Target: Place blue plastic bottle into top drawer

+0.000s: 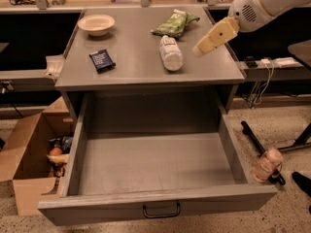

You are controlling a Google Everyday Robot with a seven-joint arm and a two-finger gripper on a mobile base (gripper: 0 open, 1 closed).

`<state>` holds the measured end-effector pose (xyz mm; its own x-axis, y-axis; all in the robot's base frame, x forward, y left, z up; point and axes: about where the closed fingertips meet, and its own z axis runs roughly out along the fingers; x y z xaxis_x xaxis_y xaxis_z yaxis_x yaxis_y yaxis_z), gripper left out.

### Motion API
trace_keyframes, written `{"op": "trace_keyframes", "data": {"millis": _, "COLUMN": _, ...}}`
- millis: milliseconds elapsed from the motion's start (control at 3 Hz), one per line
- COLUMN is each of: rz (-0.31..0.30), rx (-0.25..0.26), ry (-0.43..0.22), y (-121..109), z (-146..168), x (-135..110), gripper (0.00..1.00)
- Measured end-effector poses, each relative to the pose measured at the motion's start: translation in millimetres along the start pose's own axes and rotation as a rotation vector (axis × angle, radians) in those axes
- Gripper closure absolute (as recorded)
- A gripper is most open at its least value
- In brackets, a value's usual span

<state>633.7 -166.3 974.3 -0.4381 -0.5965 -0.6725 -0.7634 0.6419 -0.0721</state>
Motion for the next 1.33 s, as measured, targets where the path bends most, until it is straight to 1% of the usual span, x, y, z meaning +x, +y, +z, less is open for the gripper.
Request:
{"op": "trace_keyframes", "data": {"millis": 333, "rz": 0.152, "rx": 0.006, "ry": -0.002, "y": -13.6, "z": 45.1, "x": -17.8, "gripper": 0.00}}
{"op": "trace_keyframes", "data": {"millis": 667, "rz": 0.152, "rx": 0.006, "ry": -0.002, "y": -13.6, "z": 45.2, "x": -17.8, "gripper": 0.00}}
{"op": "trace_keyframes", "data": {"millis": 1000, "rz": 0.210, "rx": 0.026, "ry": 0.013, "y": -19.8, "z": 61.1, "x": -21.1, "gripper": 0.00}}
{"op": "trace_keyframes", "data": {"millis": 1333, "rz": 0.318, "rx": 0.087, "ry": 0.068, "y": -32.9, "z": 98.1, "x": -30.2, "gripper": 0.00}}
